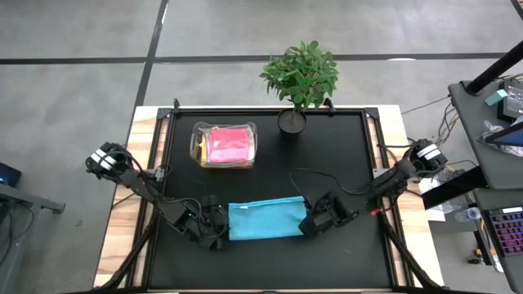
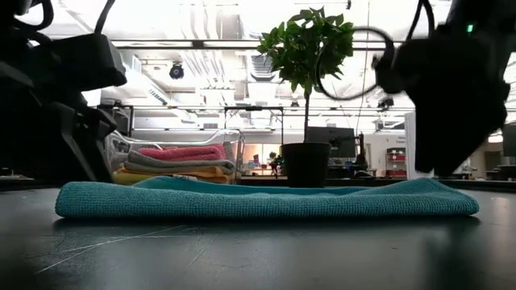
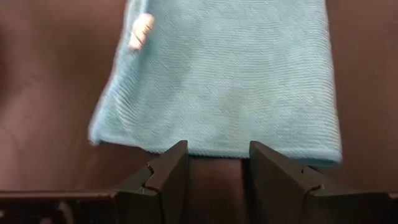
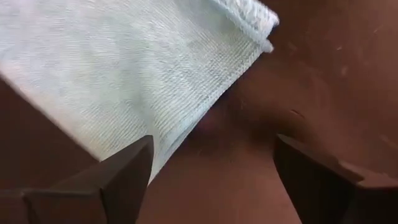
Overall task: Fold microfiber towels
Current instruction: Fold the blue towel
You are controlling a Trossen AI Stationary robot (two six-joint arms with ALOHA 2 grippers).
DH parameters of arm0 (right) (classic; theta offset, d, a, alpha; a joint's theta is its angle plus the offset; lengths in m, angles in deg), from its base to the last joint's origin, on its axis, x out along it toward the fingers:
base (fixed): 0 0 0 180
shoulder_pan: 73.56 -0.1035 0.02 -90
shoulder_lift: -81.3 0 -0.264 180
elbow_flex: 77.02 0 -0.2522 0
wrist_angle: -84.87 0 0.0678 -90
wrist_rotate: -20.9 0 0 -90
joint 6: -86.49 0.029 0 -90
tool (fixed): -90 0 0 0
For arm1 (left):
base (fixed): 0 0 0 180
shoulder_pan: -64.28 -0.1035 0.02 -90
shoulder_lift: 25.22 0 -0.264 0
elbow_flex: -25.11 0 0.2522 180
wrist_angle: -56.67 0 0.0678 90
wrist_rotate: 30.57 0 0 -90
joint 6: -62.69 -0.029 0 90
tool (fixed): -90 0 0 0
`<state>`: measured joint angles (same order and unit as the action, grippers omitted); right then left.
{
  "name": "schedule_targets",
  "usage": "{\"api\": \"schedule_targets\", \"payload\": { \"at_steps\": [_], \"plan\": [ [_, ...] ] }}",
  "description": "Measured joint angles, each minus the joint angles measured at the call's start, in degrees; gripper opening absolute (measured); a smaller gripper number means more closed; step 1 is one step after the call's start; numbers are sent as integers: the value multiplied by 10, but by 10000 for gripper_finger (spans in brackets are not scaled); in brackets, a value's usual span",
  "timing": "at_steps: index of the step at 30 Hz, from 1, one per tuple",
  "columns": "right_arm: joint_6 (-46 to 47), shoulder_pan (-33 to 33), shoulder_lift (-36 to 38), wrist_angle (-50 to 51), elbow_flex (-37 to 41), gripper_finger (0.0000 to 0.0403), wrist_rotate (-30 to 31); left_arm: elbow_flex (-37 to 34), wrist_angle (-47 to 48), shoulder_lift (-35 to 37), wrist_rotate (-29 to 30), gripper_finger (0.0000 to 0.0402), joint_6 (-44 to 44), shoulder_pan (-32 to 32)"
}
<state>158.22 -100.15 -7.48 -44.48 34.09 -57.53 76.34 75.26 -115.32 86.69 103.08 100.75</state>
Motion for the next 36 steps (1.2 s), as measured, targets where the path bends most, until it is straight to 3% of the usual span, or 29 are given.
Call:
{"api": "schedule_targets", "payload": {
  "at_steps": [7, 11, 15, 20, 26, 36],
  "plan": [
    [-66, -3, 23, 5, -12, 270, 45, 5, -71, 0, -15, 157, 10, 4],
    [-141, 0, 14, -68, 6, 218, 67, 5, -147, -13, -6, 157, -31, 4],
    [-196, 4, -5, -154, 20, 160, 96, 7, -163, -49, 21, 148, -35, 3],
    [-226, 7, -26, -162, 23, 86, 149, 12, -208, -99, 24, 119, -33, 3],
    [-229, 10, -48, -164, 24, 17, 156, 10, -232, -121, 35, 96, -18, 3],
    [-254, 36, -94, -164, 24, 9, 189, 6, -222, -120, 32, 93, -17, 3]
  ]
}}
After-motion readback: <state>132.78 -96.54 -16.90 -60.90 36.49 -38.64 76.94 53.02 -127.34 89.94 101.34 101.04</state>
